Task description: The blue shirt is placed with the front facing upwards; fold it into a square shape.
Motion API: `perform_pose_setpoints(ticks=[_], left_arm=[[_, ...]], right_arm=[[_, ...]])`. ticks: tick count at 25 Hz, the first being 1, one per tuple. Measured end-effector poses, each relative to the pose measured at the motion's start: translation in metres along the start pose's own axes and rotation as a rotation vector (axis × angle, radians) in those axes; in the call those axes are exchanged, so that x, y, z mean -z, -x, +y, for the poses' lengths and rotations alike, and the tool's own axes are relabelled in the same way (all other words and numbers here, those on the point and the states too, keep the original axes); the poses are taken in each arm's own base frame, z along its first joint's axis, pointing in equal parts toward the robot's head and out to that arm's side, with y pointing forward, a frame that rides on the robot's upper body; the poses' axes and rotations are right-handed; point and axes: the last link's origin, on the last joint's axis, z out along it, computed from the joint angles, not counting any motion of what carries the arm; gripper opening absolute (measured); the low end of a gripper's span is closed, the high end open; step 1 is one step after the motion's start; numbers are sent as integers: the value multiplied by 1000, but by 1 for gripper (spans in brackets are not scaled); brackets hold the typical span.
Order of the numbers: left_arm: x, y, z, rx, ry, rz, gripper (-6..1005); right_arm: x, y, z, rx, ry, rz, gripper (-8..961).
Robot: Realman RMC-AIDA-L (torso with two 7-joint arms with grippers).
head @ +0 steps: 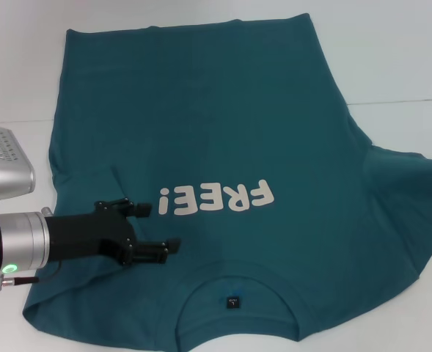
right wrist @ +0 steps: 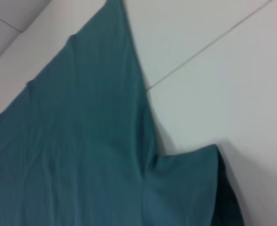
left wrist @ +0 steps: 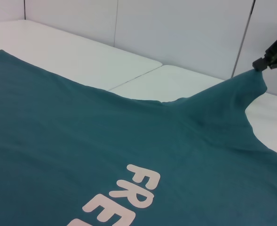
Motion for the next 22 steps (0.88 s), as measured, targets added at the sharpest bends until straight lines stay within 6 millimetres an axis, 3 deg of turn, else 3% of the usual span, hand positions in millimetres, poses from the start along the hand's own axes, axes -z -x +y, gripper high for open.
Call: perform_pose_setpoints(ticks=[11, 22], left_arm=[[0, -2, 0, -4, 1, 2, 936], [1, -3, 1, -3, 17, 7, 936]], right_arm=[[-5, 7, 36, 48, 90, 74, 9], [-45, 6, 94, 172, 85, 245, 11]])
